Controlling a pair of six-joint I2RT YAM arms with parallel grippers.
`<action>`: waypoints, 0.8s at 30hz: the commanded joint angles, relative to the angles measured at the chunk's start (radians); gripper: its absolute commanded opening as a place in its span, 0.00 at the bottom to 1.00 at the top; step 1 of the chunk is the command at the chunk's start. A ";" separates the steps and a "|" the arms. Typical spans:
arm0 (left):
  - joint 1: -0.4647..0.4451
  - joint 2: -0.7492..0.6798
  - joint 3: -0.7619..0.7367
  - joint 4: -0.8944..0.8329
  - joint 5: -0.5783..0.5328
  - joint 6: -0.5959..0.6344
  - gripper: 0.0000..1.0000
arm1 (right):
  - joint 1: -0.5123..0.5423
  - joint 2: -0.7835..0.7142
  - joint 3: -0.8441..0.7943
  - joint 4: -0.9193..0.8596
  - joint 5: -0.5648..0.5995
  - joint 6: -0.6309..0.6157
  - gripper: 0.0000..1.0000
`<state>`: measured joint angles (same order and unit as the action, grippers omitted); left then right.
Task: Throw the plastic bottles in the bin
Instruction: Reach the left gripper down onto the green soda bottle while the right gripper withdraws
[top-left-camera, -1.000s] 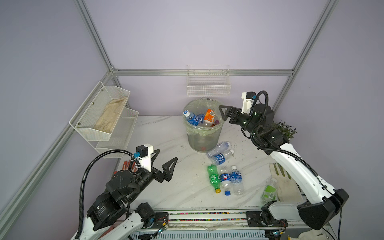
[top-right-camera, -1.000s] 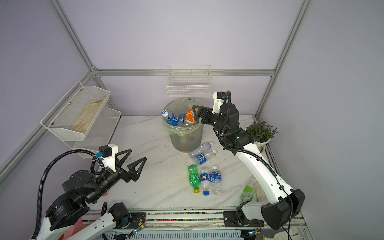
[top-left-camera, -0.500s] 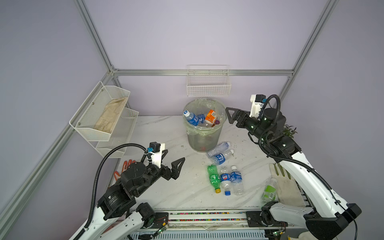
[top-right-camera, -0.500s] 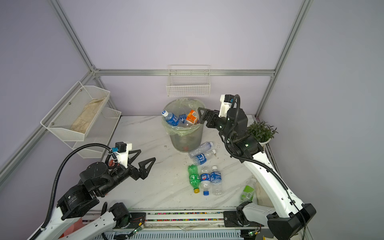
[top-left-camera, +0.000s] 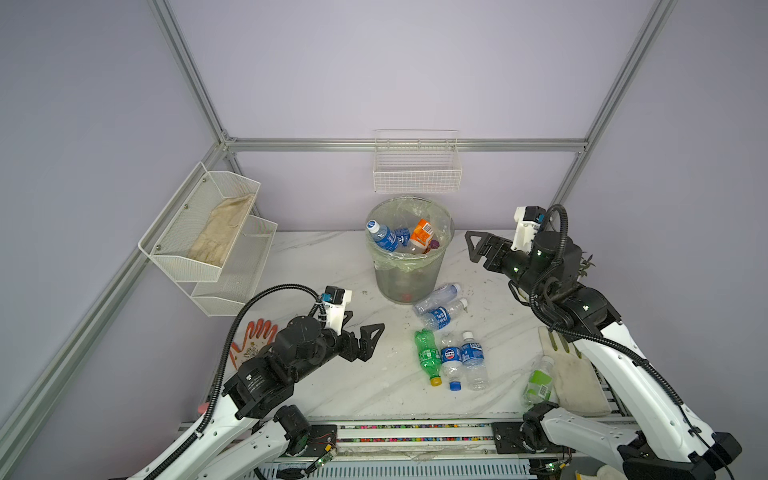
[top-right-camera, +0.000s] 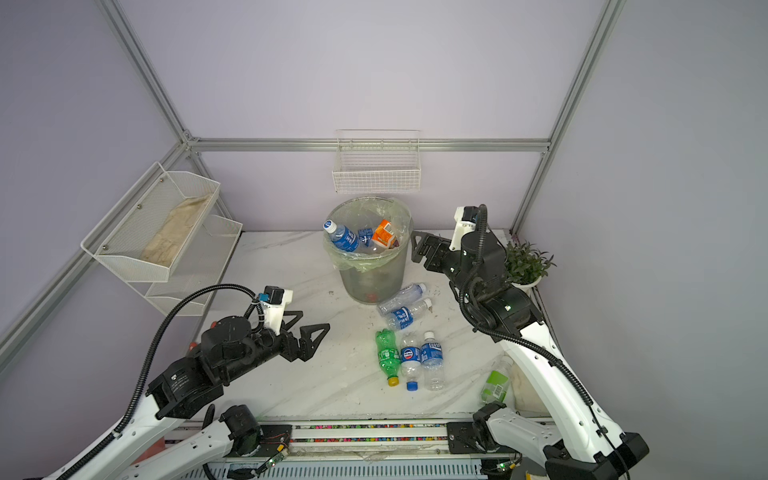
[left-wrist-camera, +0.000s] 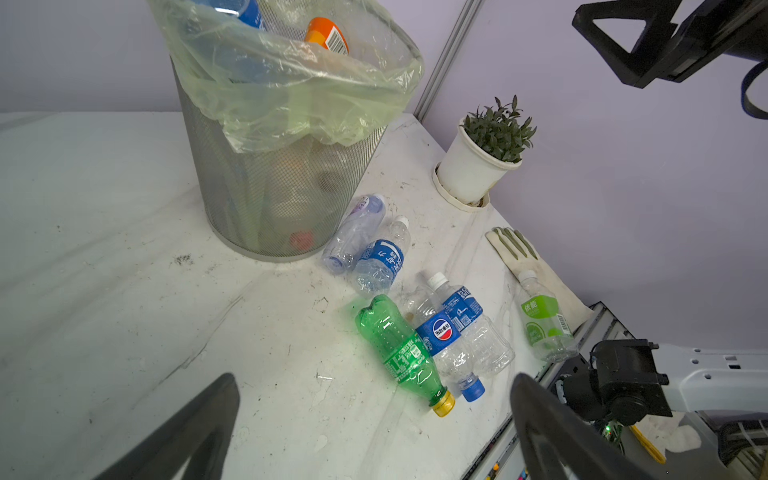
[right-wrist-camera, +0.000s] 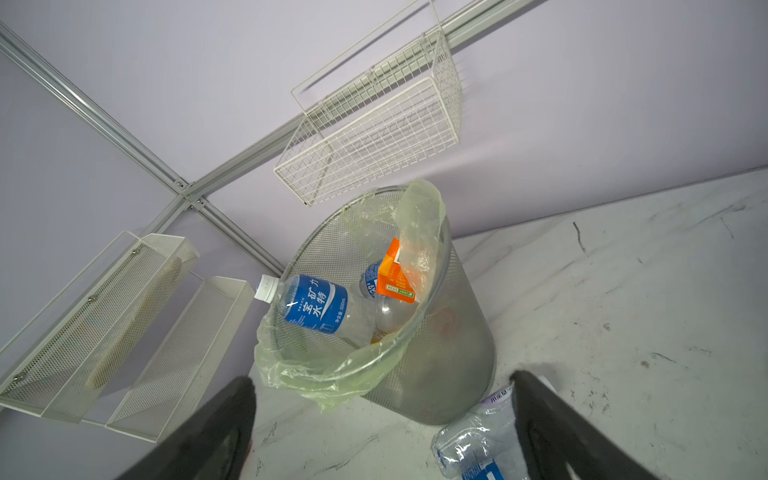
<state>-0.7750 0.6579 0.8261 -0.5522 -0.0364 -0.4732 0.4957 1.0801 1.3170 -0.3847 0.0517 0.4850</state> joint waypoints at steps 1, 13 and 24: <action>-0.023 0.012 -0.056 0.068 0.024 -0.066 1.00 | 0.000 -0.018 -0.033 -0.059 0.034 0.024 0.98; -0.209 0.234 -0.080 0.202 -0.048 -0.144 1.00 | 0.001 -0.070 -0.128 -0.078 0.037 0.068 0.97; -0.262 0.553 0.011 0.255 -0.056 -0.219 1.00 | 0.000 -0.126 -0.191 -0.086 0.048 0.078 0.97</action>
<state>-1.0309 1.1786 0.7753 -0.3538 -0.0860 -0.6483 0.4957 0.9733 1.1431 -0.4549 0.0757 0.5499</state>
